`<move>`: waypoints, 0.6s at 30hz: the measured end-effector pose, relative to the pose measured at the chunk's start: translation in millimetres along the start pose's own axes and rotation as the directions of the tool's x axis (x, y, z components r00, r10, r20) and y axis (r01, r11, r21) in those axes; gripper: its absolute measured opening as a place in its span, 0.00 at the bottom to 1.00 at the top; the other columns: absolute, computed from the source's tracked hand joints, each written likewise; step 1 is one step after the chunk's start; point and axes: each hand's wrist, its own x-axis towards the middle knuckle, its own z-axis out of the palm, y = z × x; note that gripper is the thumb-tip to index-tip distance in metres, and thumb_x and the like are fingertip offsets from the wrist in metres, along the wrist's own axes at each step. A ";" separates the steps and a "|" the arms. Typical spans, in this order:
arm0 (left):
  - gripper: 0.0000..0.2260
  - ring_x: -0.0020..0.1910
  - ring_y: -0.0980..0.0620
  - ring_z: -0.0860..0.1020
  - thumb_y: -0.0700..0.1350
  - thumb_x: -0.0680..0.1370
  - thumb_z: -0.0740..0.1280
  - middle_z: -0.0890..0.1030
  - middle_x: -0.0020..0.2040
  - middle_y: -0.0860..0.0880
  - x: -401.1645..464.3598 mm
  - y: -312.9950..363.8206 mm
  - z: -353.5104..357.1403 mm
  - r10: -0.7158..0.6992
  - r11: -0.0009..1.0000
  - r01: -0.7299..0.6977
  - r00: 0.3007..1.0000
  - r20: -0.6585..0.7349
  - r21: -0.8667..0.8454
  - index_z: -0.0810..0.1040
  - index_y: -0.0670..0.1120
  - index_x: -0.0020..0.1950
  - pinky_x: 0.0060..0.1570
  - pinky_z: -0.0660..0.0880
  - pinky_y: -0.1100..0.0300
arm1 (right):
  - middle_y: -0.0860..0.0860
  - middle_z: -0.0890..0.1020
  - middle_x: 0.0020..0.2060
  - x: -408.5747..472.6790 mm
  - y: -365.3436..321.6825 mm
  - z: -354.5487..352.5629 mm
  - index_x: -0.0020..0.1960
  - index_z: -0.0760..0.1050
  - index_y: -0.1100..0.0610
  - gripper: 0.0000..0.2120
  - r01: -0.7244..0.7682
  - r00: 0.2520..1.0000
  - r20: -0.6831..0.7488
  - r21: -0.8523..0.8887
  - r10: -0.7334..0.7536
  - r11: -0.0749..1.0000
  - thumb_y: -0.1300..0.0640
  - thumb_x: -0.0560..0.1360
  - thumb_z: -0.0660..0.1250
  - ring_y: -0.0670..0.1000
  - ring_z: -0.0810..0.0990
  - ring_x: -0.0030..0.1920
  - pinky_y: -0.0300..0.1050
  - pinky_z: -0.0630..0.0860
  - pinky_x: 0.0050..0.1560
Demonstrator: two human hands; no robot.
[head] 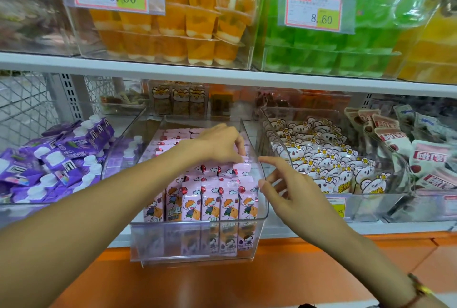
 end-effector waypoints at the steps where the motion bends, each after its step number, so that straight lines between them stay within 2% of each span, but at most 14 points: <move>1: 0.03 0.61 0.49 0.69 0.51 0.75 0.71 0.79 0.56 0.50 -3.0 1.9 -1.4 0.018 1.000 -0.018 0.999 0.027 -0.005 0.82 0.54 0.47 0.59 0.70 0.49 | 0.39 0.77 0.37 0.5 0.1 0.1 0.67 0.66 0.43 0.17 -0.002 1.000 0.000 -0.001 0.002 1.000 0.50 0.78 0.61 0.40 0.77 0.38 0.49 0.77 0.40; 4: 0.05 0.58 0.49 0.74 0.52 0.75 0.71 0.81 0.55 0.49 -12.5 9.0 -1.9 0.066 0.998 -0.068 0.993 0.101 0.015 0.82 0.53 0.48 0.57 0.73 0.48 | 0.39 0.77 0.36 2.9 0.8 0.9 0.66 0.66 0.44 0.16 -0.011 1.000 -0.005 0.002 0.011 1.000 0.50 0.79 0.61 0.40 0.78 0.37 0.49 0.78 0.38; 6: 0.05 0.56 0.50 0.77 0.52 0.76 0.70 0.82 0.54 0.51 -19.2 11.6 0.3 0.055 0.998 -0.056 0.996 0.072 0.019 0.81 0.53 0.48 0.55 0.75 0.50 | 0.40 0.78 0.35 5.5 1.1 1.3 0.64 0.67 0.44 0.14 -0.013 1.000 -0.015 0.003 0.013 1.000 0.51 0.79 0.60 0.40 0.79 0.36 0.51 0.78 0.40; 9: 0.04 0.53 0.52 0.78 0.50 0.78 0.67 0.81 0.51 0.52 -34.5 12.8 2.0 0.002 0.990 -0.026 0.986 -0.165 -0.142 0.78 0.52 0.46 0.53 0.76 0.51 | 0.41 0.77 0.36 10.6 -1.3 0.4 0.61 0.71 0.46 0.12 -0.019 0.997 -0.080 -0.018 0.017 1.000 0.51 0.78 0.60 0.41 0.78 0.36 0.49 0.76 0.40; 12: 0.01 0.49 0.55 0.79 0.46 0.79 0.66 0.81 0.47 0.54 -53.8 15.3 0.9 -0.092 0.888 -0.124 0.895 -0.437 -0.442 0.77 0.50 0.49 0.54 0.76 0.52 | 0.41 0.74 0.42 15.9 -10.6 0.2 0.60 0.72 0.48 0.11 0.031 0.980 -0.198 -0.017 -0.034 0.999 0.54 0.78 0.62 0.41 0.74 0.41 0.41 0.70 0.40; 14: 0.02 0.48 0.60 0.79 0.45 0.78 0.67 0.81 0.47 0.56 -68.3 17.4 -1.6 -0.144 0.812 -0.224 0.818 -0.557 -0.539 0.77 0.52 0.49 0.53 0.76 0.61 | 0.43 0.73 0.47 18.9 -22.0 1.8 0.60 0.69 0.47 0.12 0.097 0.962 -0.260 0.041 -0.083 0.994 0.54 0.77 0.64 0.40 0.72 0.47 0.38 0.68 0.46; 16: 0.04 0.47 0.63 0.79 0.44 0.78 0.67 0.81 0.47 0.58 -82.5 19.0 -6.6 -0.174 0.769 -0.296 0.756 -0.631 -0.566 0.77 0.55 0.47 0.49 0.74 0.71 | 0.44 0.72 0.57 22.5 -34.1 5.9 0.67 0.65 0.47 0.18 0.113 0.972 -0.218 0.104 -0.089 0.988 0.51 0.78 0.63 0.42 0.70 0.57 0.36 0.65 0.55; 18: 0.05 0.47 0.62 0.80 0.44 0.78 0.67 0.82 0.46 0.57 -93.8 18.5 -10.4 -0.216 0.714 -0.349 0.715 -0.665 -0.607 0.78 0.54 0.48 0.49 0.74 0.70 | 0.43 0.70 0.64 24.8 -45.3 12.0 0.72 0.62 0.47 0.23 0.108 0.988 -0.128 0.163 -0.088 0.981 0.49 0.79 0.61 0.41 0.67 0.64 0.34 0.63 0.59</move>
